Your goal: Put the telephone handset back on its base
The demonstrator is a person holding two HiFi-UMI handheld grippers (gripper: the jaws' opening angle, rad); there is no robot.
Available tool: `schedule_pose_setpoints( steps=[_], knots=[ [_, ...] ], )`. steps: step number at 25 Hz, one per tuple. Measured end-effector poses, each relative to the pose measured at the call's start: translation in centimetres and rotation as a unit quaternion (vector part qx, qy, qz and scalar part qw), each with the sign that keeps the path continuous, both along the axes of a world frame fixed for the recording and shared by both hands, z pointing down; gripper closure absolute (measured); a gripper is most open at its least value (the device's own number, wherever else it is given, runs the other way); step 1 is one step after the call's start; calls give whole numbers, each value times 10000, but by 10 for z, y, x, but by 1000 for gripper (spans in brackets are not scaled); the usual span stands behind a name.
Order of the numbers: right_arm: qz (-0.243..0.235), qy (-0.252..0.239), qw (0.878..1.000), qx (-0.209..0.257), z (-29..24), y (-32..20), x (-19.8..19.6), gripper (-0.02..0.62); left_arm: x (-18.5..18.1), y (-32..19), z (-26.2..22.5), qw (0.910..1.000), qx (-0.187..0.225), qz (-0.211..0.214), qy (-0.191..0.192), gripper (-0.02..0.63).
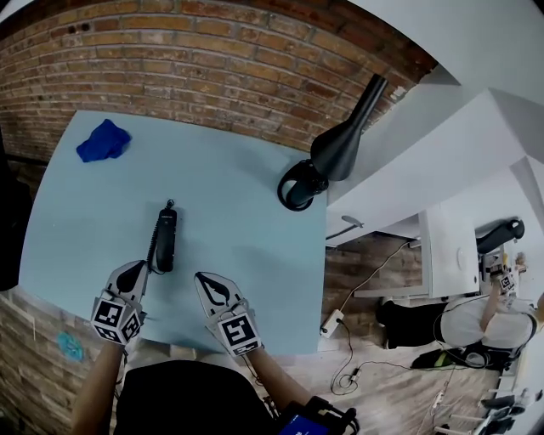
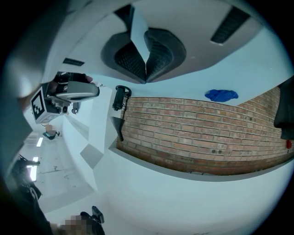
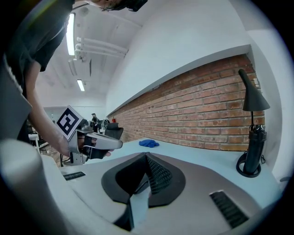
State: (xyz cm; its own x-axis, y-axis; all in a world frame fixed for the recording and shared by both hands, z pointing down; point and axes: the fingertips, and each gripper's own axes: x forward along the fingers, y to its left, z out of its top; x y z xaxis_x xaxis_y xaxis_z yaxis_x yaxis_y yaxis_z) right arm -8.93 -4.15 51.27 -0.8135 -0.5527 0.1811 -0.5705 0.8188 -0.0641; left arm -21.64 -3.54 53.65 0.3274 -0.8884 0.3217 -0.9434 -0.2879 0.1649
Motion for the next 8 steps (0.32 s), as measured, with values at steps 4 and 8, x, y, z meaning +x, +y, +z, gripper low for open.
schedule_pose_setpoints(
  steps=[4,8],
  knots=[
    [-27,50,10000,-6,0,-1,4,581,-3,-6,7,9999,-115,-113,-48,575],
    [-95,99,9999,25,2,-3,9,582,-2,-13,17,9992,-325,-219,-128,575]
  ],
)
